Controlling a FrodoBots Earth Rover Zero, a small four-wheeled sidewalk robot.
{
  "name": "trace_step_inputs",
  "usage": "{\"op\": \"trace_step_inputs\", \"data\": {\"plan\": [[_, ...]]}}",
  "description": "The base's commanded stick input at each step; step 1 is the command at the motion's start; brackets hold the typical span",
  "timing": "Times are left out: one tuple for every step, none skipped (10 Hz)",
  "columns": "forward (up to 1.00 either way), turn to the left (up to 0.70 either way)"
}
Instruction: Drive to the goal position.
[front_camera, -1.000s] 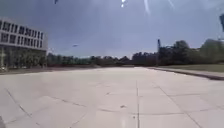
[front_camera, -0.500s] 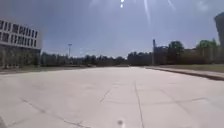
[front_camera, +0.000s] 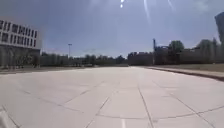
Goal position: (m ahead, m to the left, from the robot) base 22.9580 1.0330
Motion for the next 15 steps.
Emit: {"op": "trace_step_inputs", "data": {"plan": [[0.85, -0.03], [0.85, -0.03], [0.85, -0.03], [0.85, -0.02], [0.85, -0.02], [0.85, -0.02], [0.85, -0.02], [0.85, -0.02], [0.85, -0.02], [0.85, -0.02], [0.85, -0.02], [0.85, -0.02], [0.85, -0.02], [0.85, -0.02], [0.85, -0.02]]}}
